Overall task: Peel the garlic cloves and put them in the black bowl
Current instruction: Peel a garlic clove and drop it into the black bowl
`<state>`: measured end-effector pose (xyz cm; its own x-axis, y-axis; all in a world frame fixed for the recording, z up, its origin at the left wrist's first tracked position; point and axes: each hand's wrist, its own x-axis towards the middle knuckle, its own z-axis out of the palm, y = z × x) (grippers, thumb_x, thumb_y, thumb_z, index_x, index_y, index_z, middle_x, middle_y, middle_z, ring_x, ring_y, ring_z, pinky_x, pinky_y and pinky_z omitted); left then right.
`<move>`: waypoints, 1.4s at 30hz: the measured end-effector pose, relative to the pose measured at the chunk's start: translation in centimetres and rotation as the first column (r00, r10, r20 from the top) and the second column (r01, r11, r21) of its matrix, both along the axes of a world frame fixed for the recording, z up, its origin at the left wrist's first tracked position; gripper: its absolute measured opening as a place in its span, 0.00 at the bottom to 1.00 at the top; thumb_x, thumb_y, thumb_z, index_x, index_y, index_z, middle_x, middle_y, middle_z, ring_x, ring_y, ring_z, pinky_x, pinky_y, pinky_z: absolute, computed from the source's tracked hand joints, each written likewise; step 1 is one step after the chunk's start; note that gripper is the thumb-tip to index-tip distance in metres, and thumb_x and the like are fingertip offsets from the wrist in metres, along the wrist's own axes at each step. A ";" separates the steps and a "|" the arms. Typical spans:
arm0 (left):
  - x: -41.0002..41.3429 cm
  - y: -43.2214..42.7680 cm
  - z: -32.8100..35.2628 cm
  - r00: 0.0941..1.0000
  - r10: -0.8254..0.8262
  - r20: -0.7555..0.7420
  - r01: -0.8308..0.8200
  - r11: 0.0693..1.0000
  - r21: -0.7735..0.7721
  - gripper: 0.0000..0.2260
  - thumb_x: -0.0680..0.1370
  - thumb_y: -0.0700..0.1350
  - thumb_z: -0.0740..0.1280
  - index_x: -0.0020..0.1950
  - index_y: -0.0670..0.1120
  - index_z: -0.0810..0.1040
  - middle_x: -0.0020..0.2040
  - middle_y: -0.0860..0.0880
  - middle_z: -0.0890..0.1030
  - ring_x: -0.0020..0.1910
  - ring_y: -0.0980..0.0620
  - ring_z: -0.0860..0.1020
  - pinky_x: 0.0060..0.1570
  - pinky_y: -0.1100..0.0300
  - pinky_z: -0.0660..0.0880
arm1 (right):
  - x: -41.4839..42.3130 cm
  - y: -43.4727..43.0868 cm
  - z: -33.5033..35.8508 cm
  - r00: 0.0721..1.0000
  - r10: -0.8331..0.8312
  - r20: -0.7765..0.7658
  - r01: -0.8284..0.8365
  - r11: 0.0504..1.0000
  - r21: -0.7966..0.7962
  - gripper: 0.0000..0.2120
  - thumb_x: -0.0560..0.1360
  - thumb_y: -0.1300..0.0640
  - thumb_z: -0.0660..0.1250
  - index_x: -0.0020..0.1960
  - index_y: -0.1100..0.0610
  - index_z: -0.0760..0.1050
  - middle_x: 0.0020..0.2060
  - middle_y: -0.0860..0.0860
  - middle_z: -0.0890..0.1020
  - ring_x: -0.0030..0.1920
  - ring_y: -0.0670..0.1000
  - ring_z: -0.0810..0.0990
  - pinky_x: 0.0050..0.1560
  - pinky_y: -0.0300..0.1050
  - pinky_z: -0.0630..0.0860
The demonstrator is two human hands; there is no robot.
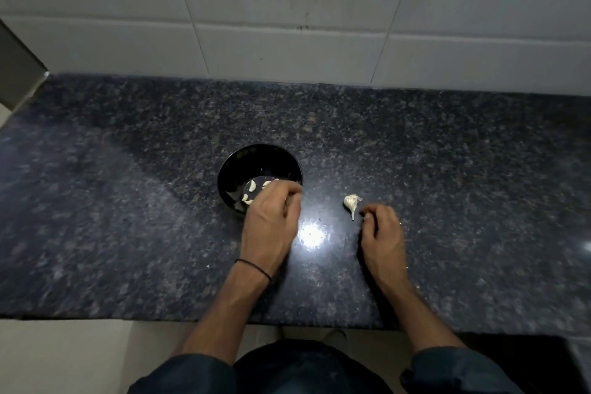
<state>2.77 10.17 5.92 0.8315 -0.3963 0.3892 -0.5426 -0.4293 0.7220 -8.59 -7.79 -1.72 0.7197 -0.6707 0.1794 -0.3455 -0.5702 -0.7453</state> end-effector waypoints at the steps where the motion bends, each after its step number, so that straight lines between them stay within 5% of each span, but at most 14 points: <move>1: -0.7 -0.6 -0.4 0.999 -0.052 -0.016 0.052 0.999 0.002 0.03 0.78 0.36 0.69 0.49 0.42 0.81 0.45 0.50 0.81 0.41 0.56 0.75 0.45 0.65 0.71 | 0.0 0.0 0.0 1.000 -0.003 -0.004 0.003 1.000 0.003 0.08 0.81 0.64 0.60 0.55 0.57 0.76 0.48 0.49 0.76 0.48 0.47 0.74 0.49 0.36 0.65; 8: -1.9 -3.5 -5.4 0.952 -0.205 -0.226 0.238 0.962 0.131 0.04 0.76 0.37 0.69 0.49 0.44 0.80 0.46 0.49 0.81 0.42 0.54 0.77 0.49 0.57 0.75 | 0.2 -0.1 0.5 1.000 -0.027 0.010 0.026 0.996 0.082 0.06 0.83 0.59 0.61 0.52 0.56 0.77 0.47 0.49 0.78 0.48 0.47 0.75 0.50 0.41 0.69; 15: -1.8 -4.0 -6.4 0.931 -0.147 -0.334 0.189 0.977 0.097 0.07 0.74 0.36 0.70 0.46 0.47 0.79 0.44 0.53 0.77 0.36 0.59 0.74 0.43 0.70 0.71 | 1.4 0.3 1.5 0.992 -0.126 -0.006 0.124 0.969 0.212 0.07 0.81 0.56 0.66 0.55 0.58 0.80 0.50 0.51 0.78 0.50 0.49 0.78 0.51 0.35 0.68; 19: -2.0 -4.1 -6.3 0.917 -0.130 -0.376 0.161 0.986 0.052 0.07 0.74 0.34 0.70 0.44 0.47 0.79 0.43 0.54 0.78 0.36 0.57 0.74 0.42 0.69 0.72 | 2.3 0.8 1.7 0.993 -0.095 -0.077 0.106 0.982 0.159 0.12 0.81 0.46 0.66 0.57 0.54 0.78 0.52 0.49 0.74 0.51 0.47 0.75 0.54 0.41 0.71; 28: -1.8 -4.6 -6.2 0.896 -0.105 -0.433 0.139 0.989 0.048 0.05 0.77 0.38 0.69 0.46 0.47 0.80 0.45 0.51 0.81 0.40 0.56 0.78 0.46 0.66 0.74 | 1.8 1.0 2.1 0.998 -0.059 -0.002 0.058 0.982 0.179 0.09 0.80 0.49 0.68 0.55 0.54 0.78 0.50 0.45 0.74 0.50 0.44 0.76 0.54 0.45 0.77; 32: -1.7 -5.3 -5.9 0.786 -0.139 -0.602 0.085 0.989 -0.118 0.06 0.79 0.44 0.69 0.55 0.49 0.83 0.49 0.52 0.84 0.50 0.54 0.83 0.53 0.55 0.80 | 0.9 1.5 2.8 0.996 -0.040 0.074 0.024 0.978 0.209 0.07 0.80 0.52 0.69 0.56 0.54 0.78 0.50 0.44 0.75 0.48 0.40 0.77 0.51 0.40 0.77; 36: -2.0 -6.3 -4.3 0.653 -0.256 -0.712 0.042 0.952 -0.303 0.09 0.80 0.41 0.69 0.59 0.44 0.82 0.50 0.46 0.86 0.43 0.57 0.82 0.41 0.66 0.76 | 0.2 1.9 3.6 0.994 0.028 0.108 -0.048 0.981 0.189 0.07 0.80 0.52 0.68 0.57 0.51 0.78 0.51 0.42 0.76 0.50 0.42 0.79 0.50 0.40 0.78; 42: -2.2 -6.7 -4.4 0.632 -0.309 -0.711 -0.006 0.915 -0.403 0.10 0.79 0.33 0.66 0.59 0.36 0.81 0.50 0.42 0.85 0.41 0.60 0.82 0.40 0.68 0.77 | 0.3 1.7 3.8 0.991 0.006 0.132 -0.047 0.951 0.307 0.06 0.77 0.57 0.71 0.54 0.50 0.79 0.49 0.44 0.81 0.47 0.44 0.81 0.50 0.43 0.79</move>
<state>0.58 3.45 1.55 0.8293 -0.5189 -0.2074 0.2196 -0.0386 0.9748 -8.33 -6.07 2.13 0.7226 -0.6888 0.0580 -0.2238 -0.3126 -0.9231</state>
